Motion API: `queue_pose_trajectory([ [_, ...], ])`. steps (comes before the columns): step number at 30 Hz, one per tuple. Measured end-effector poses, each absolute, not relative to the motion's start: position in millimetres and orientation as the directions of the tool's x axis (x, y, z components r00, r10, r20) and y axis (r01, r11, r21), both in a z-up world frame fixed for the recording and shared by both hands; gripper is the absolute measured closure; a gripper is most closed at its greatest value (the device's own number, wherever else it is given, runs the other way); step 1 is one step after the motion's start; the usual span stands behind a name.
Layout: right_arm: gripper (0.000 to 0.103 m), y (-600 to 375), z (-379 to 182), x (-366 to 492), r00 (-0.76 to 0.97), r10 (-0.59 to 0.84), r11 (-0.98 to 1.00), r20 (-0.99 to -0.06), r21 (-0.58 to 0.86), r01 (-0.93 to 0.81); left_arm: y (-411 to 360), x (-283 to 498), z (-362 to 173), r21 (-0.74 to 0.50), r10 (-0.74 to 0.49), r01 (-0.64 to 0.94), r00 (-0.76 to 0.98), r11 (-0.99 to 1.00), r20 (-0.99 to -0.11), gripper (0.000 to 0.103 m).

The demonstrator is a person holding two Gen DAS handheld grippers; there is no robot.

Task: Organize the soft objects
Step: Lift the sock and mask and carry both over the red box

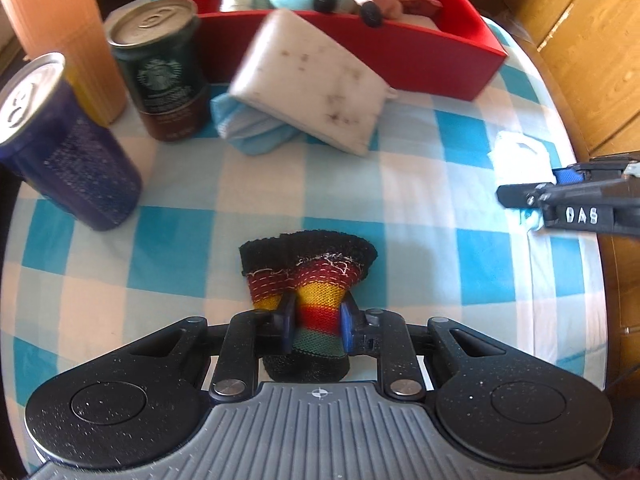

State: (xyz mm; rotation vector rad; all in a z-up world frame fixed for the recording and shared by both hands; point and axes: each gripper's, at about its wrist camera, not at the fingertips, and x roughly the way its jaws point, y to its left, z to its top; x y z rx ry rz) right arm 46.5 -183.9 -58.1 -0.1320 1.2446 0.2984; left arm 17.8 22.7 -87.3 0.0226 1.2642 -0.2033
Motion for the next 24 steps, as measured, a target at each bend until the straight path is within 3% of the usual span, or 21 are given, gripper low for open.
queue_pose_trajectory([
  [9, 0.089, -159, -38, 5, 0.297, 0.224, 0.919, -0.928, 0.1, -0.381, 8, 12, -76, -0.113, -0.174, 0.199, 0.324, 0.973, -0.93, 0.083],
  [24, 0.089, -162, 14, -1, 0.42, 0.316, 0.915, -0.85, 0.156, -0.372, -1, 25, -24, -0.16, -0.237, 0.198, 0.472, 0.967, -0.849, 0.083],
])
